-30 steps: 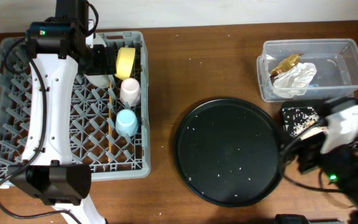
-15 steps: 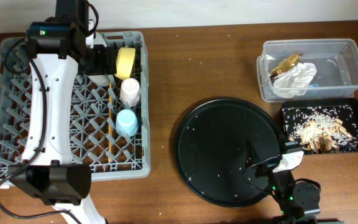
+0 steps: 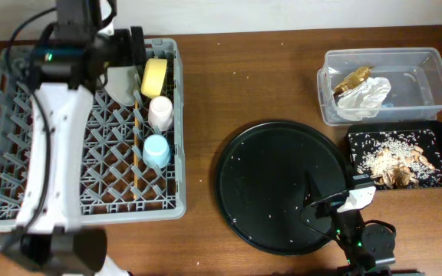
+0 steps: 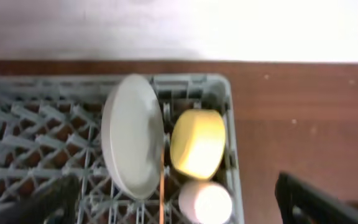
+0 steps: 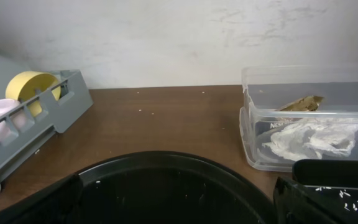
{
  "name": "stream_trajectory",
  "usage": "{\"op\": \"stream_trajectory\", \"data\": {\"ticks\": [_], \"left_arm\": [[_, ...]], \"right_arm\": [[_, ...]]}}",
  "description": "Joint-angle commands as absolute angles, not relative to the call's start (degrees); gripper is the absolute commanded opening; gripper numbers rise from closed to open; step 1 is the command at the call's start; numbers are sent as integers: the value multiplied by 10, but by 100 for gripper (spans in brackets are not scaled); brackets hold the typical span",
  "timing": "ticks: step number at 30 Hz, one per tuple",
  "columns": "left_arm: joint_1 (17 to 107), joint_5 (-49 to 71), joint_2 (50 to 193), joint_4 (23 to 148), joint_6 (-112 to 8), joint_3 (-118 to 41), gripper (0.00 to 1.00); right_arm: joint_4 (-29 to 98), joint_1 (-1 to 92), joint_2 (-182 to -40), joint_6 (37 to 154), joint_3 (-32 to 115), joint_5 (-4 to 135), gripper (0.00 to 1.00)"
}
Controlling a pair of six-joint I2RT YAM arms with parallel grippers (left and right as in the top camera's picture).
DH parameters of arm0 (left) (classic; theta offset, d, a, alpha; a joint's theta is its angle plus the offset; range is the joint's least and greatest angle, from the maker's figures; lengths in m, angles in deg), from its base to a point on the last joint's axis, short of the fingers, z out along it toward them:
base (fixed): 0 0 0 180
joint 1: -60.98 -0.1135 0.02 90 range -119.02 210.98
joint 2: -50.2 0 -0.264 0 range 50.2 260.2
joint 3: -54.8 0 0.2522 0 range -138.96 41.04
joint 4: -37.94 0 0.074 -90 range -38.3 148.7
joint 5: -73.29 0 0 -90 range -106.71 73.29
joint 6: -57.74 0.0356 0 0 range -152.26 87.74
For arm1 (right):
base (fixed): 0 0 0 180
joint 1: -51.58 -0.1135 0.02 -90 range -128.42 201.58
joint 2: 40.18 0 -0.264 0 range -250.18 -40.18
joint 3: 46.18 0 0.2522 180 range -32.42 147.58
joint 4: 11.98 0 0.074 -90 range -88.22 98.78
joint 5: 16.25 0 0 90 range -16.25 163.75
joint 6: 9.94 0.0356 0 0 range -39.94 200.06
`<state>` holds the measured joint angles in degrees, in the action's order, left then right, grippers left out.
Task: Sort waste into correct bins and load items into the dishwasher rack
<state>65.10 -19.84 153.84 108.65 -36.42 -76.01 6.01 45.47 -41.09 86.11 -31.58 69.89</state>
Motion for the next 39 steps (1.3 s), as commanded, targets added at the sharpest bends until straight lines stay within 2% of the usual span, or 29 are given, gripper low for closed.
{"op": "stream_trajectory", "data": {"ticks": [1,2,5,8,10,14,17,19,39], "left_arm": [[653,-179,1386,966,-298,-590,99],[650,-179,1357,932,-293,-541,99],[629,-170,1166,739,-293,-245,99],[597,-162,920,560,-291,80,99],[593,-161,760,498,-291,246,99],[582,-163,607,471,-291,387,99],[578,-187,556,489,-291,405,99],[578,-210,505,557,-291,405,99],[578,-208,505,561,-291,405,99]], "right_arm": [[60,449,-406,866,-321,709,98],[60,449,-406,866,-321,708,98],[60,449,-406,866,-321,708,98],[60,449,-406,866,-321,708,98],[60,449,-406,866,-321,708,98],[60,449,-406,866,-321,708,98],[60,449,-406,866,-321,708,98],[60,449,-406,866,-321,708,98],[60,449,-406,866,-321,708,98]]}}
